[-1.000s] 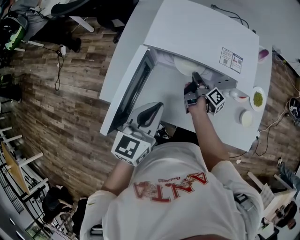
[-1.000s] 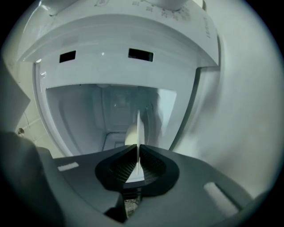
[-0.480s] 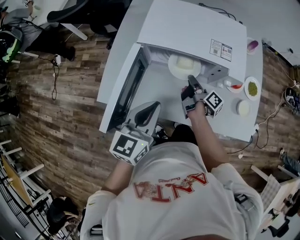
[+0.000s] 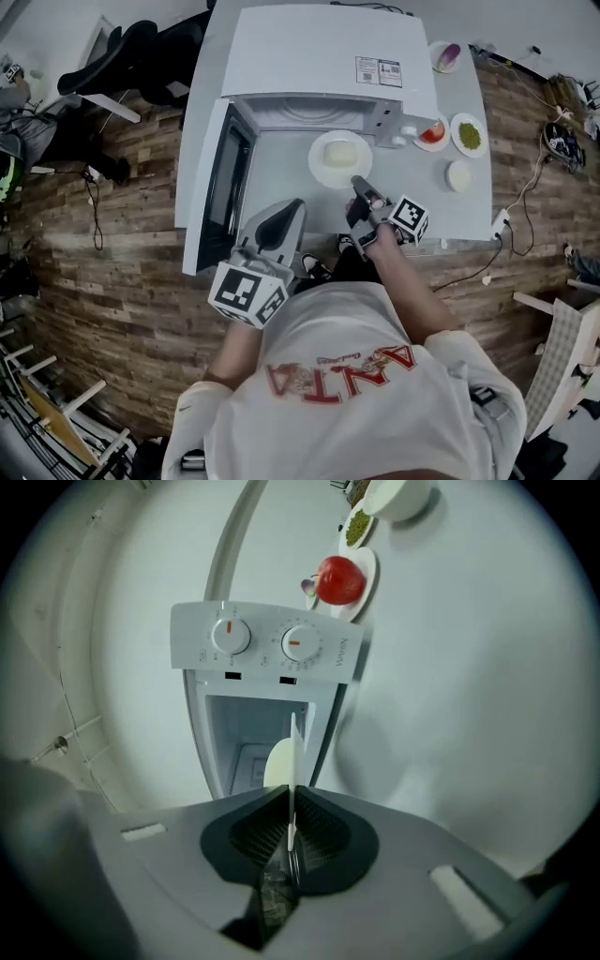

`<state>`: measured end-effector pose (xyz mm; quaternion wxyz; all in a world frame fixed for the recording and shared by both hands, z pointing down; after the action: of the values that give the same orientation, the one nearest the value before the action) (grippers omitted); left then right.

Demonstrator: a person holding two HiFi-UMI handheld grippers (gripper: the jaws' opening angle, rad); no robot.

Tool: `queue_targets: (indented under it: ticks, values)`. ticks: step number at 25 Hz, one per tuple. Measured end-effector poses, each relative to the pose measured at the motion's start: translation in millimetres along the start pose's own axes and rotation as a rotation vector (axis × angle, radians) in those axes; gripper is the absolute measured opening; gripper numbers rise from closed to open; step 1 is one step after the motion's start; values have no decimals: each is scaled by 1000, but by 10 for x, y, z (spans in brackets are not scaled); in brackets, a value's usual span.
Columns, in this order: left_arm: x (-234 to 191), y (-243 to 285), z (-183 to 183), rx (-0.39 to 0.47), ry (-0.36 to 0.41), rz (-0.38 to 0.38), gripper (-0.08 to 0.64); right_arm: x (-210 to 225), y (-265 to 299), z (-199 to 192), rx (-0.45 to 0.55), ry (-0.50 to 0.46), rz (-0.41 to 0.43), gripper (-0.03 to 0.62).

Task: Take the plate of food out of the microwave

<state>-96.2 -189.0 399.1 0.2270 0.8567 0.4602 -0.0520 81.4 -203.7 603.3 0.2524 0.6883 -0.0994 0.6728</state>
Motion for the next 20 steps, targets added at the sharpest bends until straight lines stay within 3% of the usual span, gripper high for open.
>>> queue_targets:
  ticks: [10, 20]
  values:
    - [442, 298, -91, -47, 47, -149, 9, 493, -828, 11, 103, 33, -69, 23]
    - [603, 423, -179, -86, 70, -181, 9, 822, -1260, 326, 212, 66, -105, 21]
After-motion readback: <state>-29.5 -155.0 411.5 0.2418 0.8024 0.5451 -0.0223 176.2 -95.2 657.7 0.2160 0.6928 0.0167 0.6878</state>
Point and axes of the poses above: the fingertips, and each gripper's own axes: y forward along the fingers, x to its right, z out of its top, the point moved 3 cm from there along -y, backward along the fingers, and after that the axes turned 10 degrees about -x, right-handed, at the moved point
